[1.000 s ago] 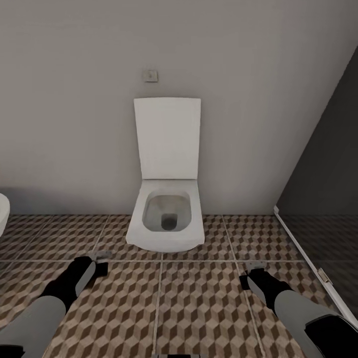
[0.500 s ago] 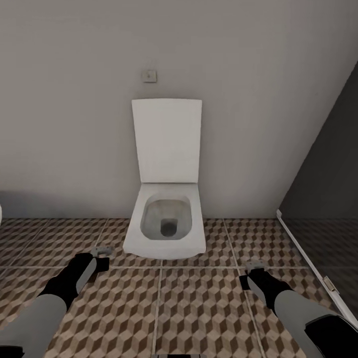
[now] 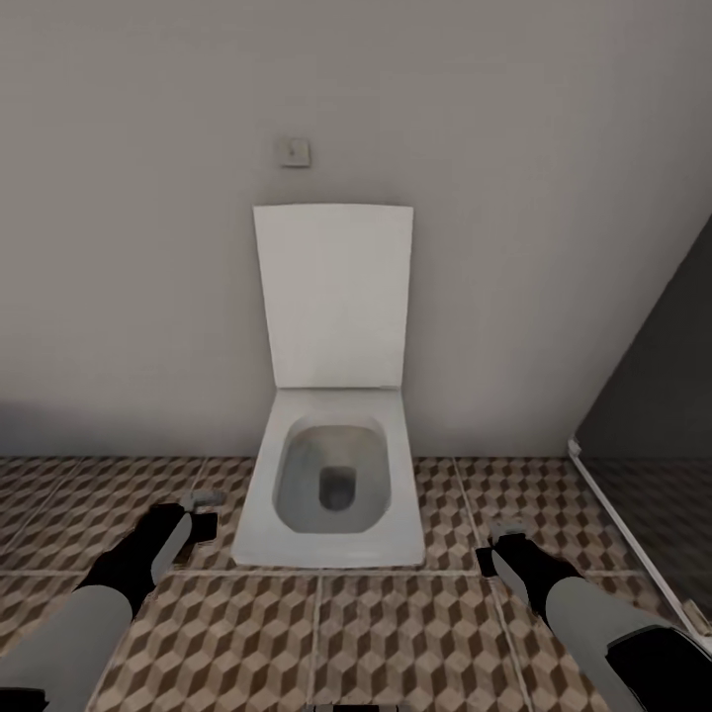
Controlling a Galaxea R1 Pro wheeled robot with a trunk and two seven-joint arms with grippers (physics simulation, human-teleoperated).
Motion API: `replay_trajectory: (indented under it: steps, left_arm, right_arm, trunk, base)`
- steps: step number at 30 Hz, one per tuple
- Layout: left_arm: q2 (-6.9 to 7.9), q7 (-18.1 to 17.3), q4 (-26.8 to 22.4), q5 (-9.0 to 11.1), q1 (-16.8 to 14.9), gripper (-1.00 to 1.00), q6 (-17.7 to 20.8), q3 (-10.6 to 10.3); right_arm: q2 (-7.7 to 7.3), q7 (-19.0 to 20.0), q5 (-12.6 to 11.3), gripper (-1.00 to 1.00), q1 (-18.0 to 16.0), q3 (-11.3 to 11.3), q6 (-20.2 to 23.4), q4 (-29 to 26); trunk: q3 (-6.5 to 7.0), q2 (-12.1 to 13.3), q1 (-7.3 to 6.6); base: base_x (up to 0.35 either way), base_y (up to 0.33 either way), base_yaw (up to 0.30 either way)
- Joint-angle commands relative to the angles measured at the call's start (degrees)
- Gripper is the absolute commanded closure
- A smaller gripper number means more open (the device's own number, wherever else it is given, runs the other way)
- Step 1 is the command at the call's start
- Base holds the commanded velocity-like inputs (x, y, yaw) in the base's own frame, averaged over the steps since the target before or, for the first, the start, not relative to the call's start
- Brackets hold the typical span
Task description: Take the four mousetraps from the cabinet in the bathroom and place them on the bathroom floor. Make sure all four end up on the same floor surface, and ensure that at least two of them are either under or directly next to the same bathroom sink.
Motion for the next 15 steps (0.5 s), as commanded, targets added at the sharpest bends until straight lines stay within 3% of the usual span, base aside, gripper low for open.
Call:
replay_trajectory:
  steps: [1, 9, 15]
  left_arm:
    - [0.1, 0.5, -0.1, 0.4, 0.0, 1.0, 0.2, -0.4]
    - [0.14, 0.5, -0.1, 0.4, 0.0, 1.0, 0.2, -0.4]
    - [0.13, 0.5, -0.3, 0.4, 0.0, 1.0, 0.2, -0.4]
  right_arm:
    - [-0.04, -0.3, -0.7, 1.0, 0.0, 0.5, 0.3, -0.1]
    - [-0.04, -0.3, -0.7, 1.0, 0.0, 0.5, 0.3, -0.1]
    - [-0.04, -0.3, -0.6, 1.0, 0.0, 0.5, 0.3, -0.1]
  trunk:
    - [-0.05, 0.0, 0.02]
    - [-0.05, 0.0, 0.02]
    - [-0.05, 0.0, 0.02]
  base:
    - [0.322, 0.126, 0.0]
    - [0.313, 0.155, 0.0]
    - [0.097, 0.051, 0.0]
